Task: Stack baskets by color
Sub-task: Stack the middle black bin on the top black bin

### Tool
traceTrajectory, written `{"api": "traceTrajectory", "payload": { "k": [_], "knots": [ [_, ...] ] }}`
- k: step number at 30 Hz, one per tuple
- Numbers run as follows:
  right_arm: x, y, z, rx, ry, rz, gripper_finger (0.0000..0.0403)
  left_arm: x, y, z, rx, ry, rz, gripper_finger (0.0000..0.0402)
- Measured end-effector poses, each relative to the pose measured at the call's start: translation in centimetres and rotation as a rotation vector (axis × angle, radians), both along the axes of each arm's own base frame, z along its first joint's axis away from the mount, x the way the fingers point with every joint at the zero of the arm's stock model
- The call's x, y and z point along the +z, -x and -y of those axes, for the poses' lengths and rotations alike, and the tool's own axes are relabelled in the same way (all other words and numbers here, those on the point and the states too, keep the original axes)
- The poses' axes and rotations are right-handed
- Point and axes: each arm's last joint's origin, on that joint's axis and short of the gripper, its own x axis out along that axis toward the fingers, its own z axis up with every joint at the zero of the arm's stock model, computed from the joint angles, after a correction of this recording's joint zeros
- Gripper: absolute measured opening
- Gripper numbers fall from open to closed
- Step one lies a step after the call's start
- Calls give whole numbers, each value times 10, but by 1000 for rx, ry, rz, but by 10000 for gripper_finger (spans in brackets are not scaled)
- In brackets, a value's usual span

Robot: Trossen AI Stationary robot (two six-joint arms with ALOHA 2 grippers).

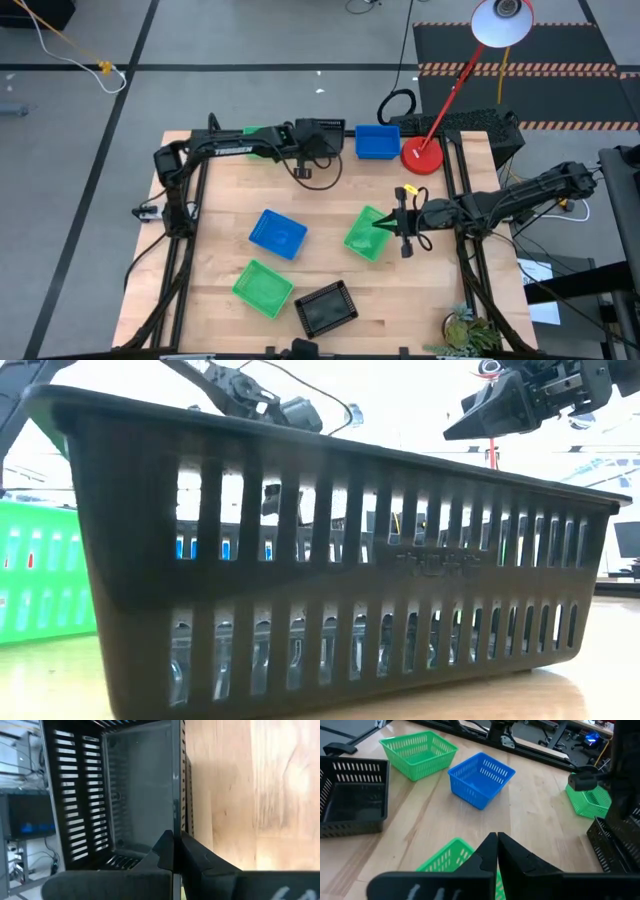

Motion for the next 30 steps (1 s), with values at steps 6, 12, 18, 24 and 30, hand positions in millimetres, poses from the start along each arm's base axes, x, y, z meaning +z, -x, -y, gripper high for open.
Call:
{"api": "traceTrajectory", "payload": {
  "k": [6,12,18,24,30],
  "knots": [
    [0,0,0,0,1,-2,4,-14,-1,-9,20,11,-31,18],
    [0,0,0,1,2,-5,4,-22,1,-20,42,17,-43,8],
    [-1,0,0,1,2,-6,4,-27,1,-24,53,34,-27,34],
    [-1,0,0,4,1,-9,4,-28,0,-25,64,38,-18,42],
    [-1,0,0,4,1,-9,4,-28,-1,-25,74,37,-3,58]
  ]
}}
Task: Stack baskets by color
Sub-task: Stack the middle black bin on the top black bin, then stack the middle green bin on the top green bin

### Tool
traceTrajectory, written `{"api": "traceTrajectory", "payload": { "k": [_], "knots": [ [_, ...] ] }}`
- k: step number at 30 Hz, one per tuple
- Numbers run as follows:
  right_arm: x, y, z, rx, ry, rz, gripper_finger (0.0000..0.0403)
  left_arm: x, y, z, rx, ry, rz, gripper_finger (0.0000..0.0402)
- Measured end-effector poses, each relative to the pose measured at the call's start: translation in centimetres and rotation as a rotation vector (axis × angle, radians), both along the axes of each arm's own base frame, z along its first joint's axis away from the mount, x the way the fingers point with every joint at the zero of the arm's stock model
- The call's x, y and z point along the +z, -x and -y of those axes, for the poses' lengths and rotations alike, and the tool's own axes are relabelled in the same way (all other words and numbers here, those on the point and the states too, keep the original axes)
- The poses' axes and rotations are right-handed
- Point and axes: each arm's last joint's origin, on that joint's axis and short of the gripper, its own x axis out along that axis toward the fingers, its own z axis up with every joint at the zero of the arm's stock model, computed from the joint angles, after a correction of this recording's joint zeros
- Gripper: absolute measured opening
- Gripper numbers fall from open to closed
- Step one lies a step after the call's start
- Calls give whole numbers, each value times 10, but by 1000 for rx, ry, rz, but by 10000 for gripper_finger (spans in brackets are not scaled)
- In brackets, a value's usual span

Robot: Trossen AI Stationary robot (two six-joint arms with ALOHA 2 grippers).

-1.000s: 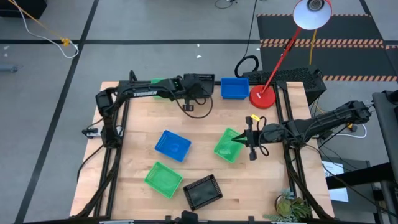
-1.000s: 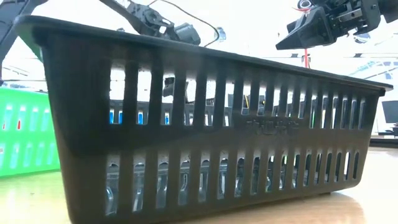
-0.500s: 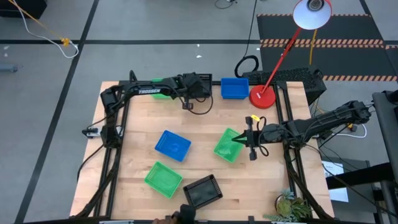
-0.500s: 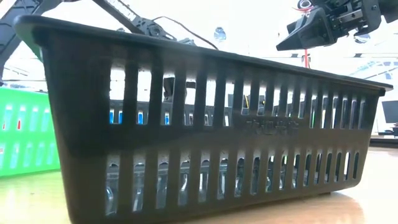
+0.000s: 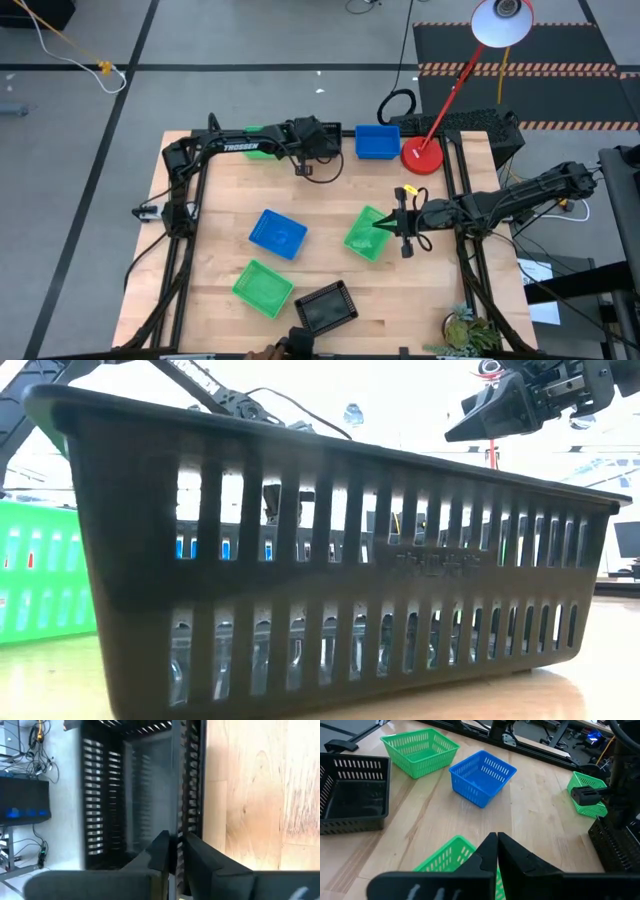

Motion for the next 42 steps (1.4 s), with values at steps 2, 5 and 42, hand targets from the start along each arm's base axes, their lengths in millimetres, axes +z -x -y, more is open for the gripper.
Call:
{"api": "traceTrajectory", "payload": {
  "k": [2,5,42],
  "knots": [
    [0,0,0,0,0,0,4,0,0,0,5,-2,0,79],
    [0,0,0,0,0,-1,4,0,0,0,21,2,7,119],
    [-56,23,-3,17,-154,-382,126,59,37,176,-98,231,420,182]
  ]
}}
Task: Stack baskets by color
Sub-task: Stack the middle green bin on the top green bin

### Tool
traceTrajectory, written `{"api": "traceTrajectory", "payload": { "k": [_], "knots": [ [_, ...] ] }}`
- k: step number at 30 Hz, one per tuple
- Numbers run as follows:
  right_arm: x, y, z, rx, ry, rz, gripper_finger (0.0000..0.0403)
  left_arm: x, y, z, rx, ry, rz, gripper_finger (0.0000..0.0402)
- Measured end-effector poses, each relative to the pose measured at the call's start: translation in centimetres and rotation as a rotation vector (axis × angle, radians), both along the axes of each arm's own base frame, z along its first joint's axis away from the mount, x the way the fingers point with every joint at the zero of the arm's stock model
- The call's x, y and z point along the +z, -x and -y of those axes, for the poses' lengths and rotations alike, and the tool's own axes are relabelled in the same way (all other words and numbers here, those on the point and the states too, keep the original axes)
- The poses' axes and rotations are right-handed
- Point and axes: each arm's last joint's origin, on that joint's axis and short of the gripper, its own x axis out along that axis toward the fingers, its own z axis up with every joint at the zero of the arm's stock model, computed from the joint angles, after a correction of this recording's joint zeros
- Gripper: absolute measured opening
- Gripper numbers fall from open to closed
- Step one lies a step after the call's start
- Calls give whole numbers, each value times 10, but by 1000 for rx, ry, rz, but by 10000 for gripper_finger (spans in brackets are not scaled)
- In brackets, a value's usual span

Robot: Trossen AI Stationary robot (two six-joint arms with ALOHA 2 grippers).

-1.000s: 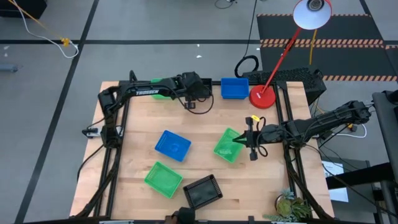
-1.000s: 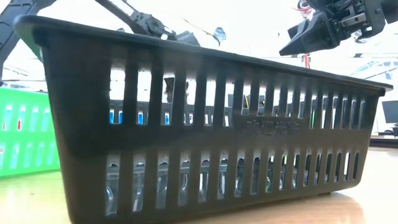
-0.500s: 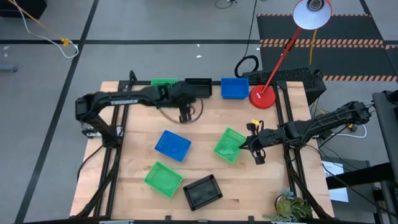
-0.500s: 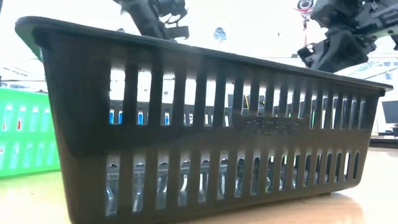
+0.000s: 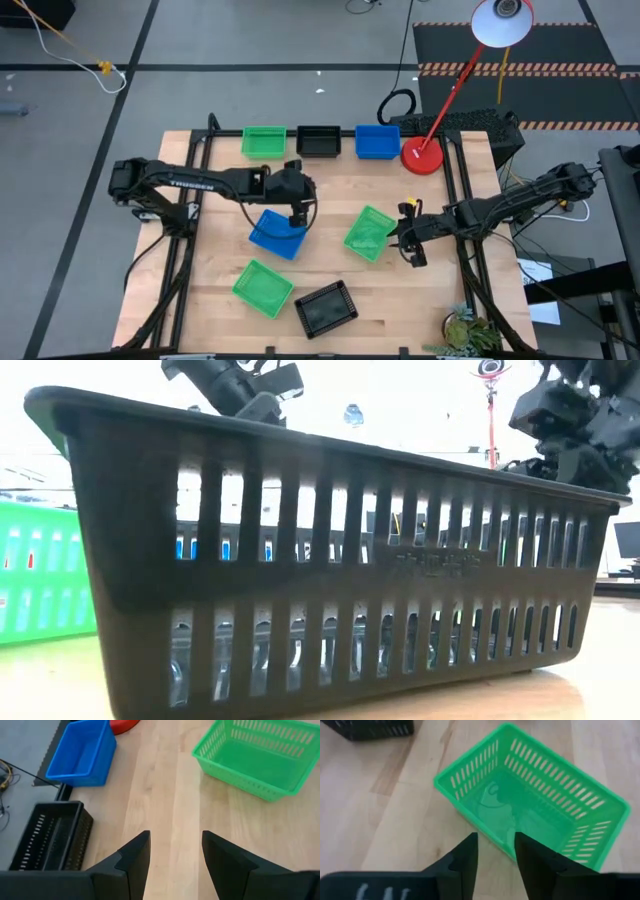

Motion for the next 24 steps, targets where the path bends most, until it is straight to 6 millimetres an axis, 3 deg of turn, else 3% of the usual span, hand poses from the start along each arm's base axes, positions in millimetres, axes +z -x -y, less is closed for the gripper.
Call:
{"api": "traceTrajectory", "payload": {
  "k": [17,24],
  "knots": [
    [-28,-16,7,78,143,-80,117,1,-1,4,-16,-5,9,182],
    [-27,-21,7,85,149,-40,53,5,-5,4,-9,4,75,182]
  ]
}}
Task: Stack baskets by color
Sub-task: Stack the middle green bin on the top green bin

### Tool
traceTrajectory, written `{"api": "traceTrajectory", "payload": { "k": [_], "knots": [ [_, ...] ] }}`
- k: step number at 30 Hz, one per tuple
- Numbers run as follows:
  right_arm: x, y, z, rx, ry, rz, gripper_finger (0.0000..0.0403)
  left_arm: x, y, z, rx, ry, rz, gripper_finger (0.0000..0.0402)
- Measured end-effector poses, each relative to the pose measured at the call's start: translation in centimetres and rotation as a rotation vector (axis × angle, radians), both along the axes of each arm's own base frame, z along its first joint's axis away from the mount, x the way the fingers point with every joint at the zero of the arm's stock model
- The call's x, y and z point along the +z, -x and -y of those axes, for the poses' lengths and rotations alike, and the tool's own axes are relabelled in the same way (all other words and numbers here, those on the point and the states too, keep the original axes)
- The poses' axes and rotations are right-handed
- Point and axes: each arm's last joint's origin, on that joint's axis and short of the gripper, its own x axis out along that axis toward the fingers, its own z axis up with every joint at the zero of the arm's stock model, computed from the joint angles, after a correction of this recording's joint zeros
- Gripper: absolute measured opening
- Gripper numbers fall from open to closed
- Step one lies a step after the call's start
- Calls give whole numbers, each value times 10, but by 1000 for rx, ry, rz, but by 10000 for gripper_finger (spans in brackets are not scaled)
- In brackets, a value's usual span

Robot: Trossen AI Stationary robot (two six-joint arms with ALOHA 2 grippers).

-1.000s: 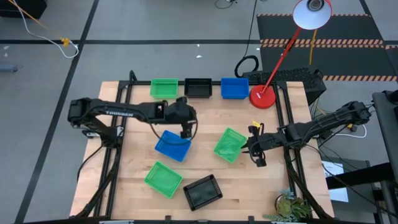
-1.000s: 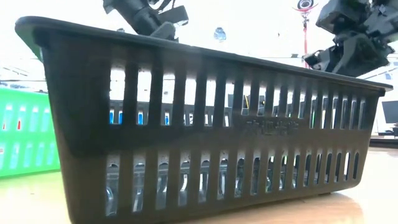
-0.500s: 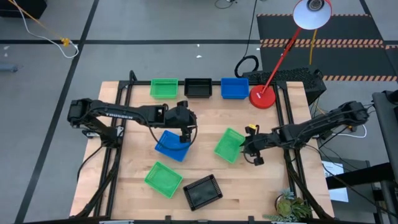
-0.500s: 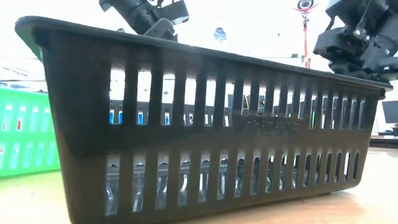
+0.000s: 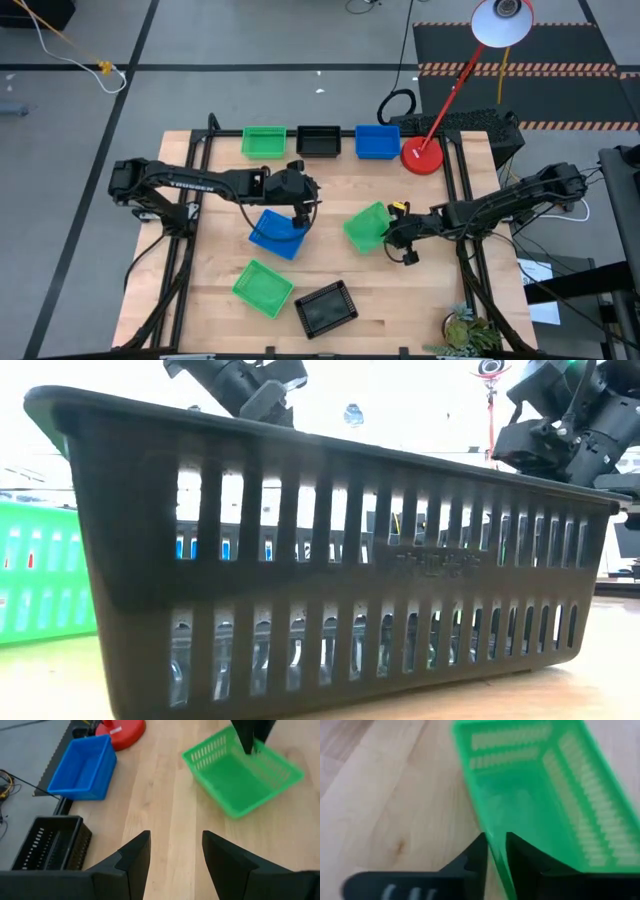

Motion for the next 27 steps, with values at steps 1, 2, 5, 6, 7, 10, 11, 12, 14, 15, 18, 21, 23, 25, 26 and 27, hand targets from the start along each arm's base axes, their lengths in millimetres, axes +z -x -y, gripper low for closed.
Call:
{"api": "traceTrajectory", "payload": {
  "k": [1,2,5,6,7,10,11,12,14,15,18,21,23,25,26,27],
  "knots": [
    [0,0,0,0,-1,4,38,1,-1,0,-1,3,15,182],
    [0,0,0,0,-1,7,24,2,-2,1,-5,7,29,182],
    [3,-3,0,-5,-3,40,8,5,-4,4,-23,13,69,182],
    [4,-4,0,-15,-4,57,11,6,-5,5,-27,13,83,182],
    [5,-5,1,-35,-5,77,13,7,-6,7,-34,14,98,182],
    [11,-11,3,-67,-21,123,12,11,-9,12,-61,1,141,182],
    [14,-13,4,-83,-31,134,8,12,-9,15,-77,-9,149,182],
    [18,-15,5,-101,-43,148,6,13,-10,17,-91,-18,156,182],
    [26,-20,7,-154,-51,179,6,14,-10,22,-109,-26,165,182],
    [31,-23,8,-182,-54,197,7,15,-11,23,-113,-25,177,182],
    [44,-30,10,-259,-66,249,9,16,-12,28,-121,-14,197,191],
    [53,-34,12,-333,-71,285,7,17,-11,34,-132,-20,201,223],
    [58,-36,13,-355,-65,303,5,18,-12,37,-110,-33,213,251],
    [61,-37,13,-360,-64,313,5,18,-12,40,-91,-40,222,278],
    [63,-38,13,-362,-64,318,5,19,-12,41,-85,-37,226,291],
    [65,-40,13,-374,-55,325,6,19,-12,43,-82,-29,230,302]
  ]
}}
